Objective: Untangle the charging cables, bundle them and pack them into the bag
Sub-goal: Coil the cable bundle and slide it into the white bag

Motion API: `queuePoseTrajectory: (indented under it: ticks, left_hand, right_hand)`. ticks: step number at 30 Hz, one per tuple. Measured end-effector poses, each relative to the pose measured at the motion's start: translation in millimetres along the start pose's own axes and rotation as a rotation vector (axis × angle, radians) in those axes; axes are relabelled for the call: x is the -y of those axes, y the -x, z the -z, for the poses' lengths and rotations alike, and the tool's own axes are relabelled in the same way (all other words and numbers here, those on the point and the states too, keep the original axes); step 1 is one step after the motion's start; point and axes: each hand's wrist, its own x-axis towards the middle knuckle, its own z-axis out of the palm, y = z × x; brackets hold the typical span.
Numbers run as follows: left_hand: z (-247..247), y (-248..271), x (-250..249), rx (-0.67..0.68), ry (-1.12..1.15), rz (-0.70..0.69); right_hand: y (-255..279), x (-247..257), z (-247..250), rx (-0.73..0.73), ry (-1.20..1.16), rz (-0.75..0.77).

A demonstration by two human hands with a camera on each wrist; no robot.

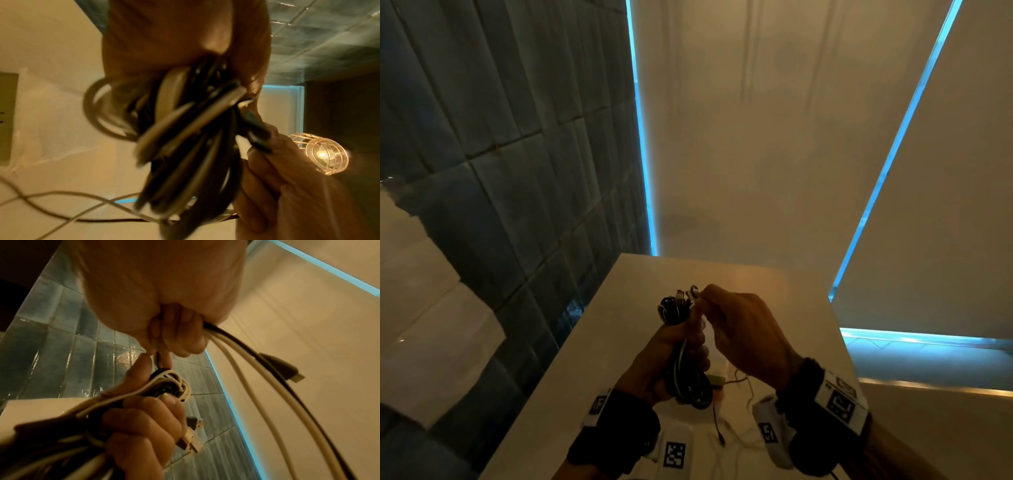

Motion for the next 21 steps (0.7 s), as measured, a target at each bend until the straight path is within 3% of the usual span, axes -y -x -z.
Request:
queuePoseTrajectory:
  ticks: [7,12,18,21]
  left_hand:
    - [-0.8,-2.5,4.7,-0.073,0.162,0.0]
    - [-20.1,7.0,-3.9,0.011,0.171,0.015]
    - [-11.5,-1.2,0.7,-0.212,-0.012,-0.127]
    - [-0.7,-7.5,-4.6,-0.337,-0.064,-0.227]
  right_hand:
    - [5.7,13.5,-3.5,0.004,0.021,0.019]
    - [13.8,21.2,-11.2,0.064,-0.025,0.0]
    - [22.1,16.0,-13.9,0.161,-0.016,-0.006]
    - [33.4,12.7,-14.4,0.156,-0.068,-0.084]
